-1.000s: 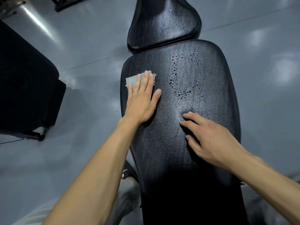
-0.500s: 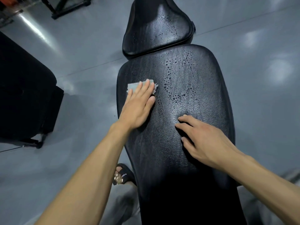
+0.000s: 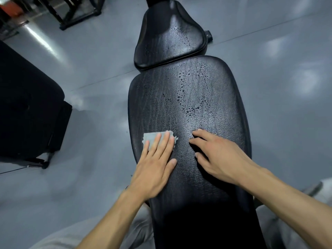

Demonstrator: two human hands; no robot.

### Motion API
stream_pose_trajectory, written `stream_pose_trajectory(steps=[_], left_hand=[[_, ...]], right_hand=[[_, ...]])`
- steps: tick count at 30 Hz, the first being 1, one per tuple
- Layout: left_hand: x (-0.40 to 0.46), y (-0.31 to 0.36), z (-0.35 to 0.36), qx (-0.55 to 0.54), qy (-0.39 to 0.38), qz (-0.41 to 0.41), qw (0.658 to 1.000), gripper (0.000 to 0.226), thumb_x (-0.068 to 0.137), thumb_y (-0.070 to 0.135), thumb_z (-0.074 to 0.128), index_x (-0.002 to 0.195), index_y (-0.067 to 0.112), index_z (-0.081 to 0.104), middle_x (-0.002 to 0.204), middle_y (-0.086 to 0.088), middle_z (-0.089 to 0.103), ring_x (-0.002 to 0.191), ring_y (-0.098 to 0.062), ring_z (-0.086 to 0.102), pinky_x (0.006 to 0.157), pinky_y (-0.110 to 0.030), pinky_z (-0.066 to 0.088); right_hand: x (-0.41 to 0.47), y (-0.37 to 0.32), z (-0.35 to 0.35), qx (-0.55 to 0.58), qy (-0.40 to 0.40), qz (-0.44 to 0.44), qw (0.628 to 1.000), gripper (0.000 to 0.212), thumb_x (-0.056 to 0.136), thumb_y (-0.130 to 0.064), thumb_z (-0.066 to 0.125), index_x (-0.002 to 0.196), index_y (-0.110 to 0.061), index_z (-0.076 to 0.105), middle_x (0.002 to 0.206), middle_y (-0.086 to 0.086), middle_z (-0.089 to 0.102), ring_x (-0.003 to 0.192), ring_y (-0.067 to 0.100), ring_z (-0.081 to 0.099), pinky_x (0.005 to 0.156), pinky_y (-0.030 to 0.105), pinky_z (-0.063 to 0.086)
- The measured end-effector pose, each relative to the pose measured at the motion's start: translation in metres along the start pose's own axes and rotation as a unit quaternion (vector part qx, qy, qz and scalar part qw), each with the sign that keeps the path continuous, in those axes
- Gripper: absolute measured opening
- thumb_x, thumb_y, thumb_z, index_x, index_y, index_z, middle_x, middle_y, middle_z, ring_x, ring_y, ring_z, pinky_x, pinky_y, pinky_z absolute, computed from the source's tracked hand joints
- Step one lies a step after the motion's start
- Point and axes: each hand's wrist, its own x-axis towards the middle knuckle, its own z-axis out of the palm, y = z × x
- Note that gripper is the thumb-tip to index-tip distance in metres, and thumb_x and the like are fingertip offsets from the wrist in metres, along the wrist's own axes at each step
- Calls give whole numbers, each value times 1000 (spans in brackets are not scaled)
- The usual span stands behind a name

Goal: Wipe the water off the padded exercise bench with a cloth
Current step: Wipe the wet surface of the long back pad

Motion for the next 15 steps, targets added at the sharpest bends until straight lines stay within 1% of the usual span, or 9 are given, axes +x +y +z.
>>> stream_pose_trajectory(steps=[2,4,6,8,10,12,15], left_hand=[[25,-4,-7,-15,4,-7,1000,66,104,55,6,163,28,-7,170,12,-16,156,-12,-18,128,-49,-3],[55,-5,-18,-32,10,-21,999,68,103,57,7,163,28,-6,170,12,-15,156,-13,-18,128,-48,-4],[75,-3,-24,-33,1,-44,998,69,104,57,8,163,26,-7,170,9,-18,156,-15,-20,127,-49,-6],[72,6,-21,-16,0,-46,999,73,102,59,5,163,22,-10,169,6,-22,155,-17,-23,127,-50,-8],[47,24,-13,11,4,-8,1000,73,103,57,7,163,19,-9,170,3,-22,155,-20,-23,127,-52,-6],[19,42,-1,31,-3,35,999,71,107,54,13,164,17,-7,170,1,-19,156,-23,-20,127,-54,-2],[11,48,7,40,-8,59,997,69,108,53,17,164,18,-6,171,3,-17,157,-22,-18,127,-54,1]], right_hand=[[0,2,-2,16,10,5,1000,44,101,-36,46,143,-28,51,155,-13,40,136,14,48,103,42,51],[0,4,-5,31,26,12,999,42,100,-35,47,141,-27,54,150,-13,46,132,14,52,103,43,51],[-1,6,-9,48,48,23,997,38,99,-32,50,135,-25,58,141,-11,55,126,15,55,101,41,50],[-3,10,-13,68,81,45,993,35,97,-30,52,131,-23,60,133,-8,61,121,17,58,101,37,49],[-5,14,-16,88,110,75,987,38,97,-30,53,133,-22,61,132,-6,63,121,19,59,102,35,48],[-5,19,-18,105,124,96,982,42,96,-30,53,138,-23,57,135,-5,62,124,20,59,104,39,49],[-5,21,-15,109,112,112,981,46,97,-25,54,143,-24,52,141,-5,60,128,20,57,107,40,47]])
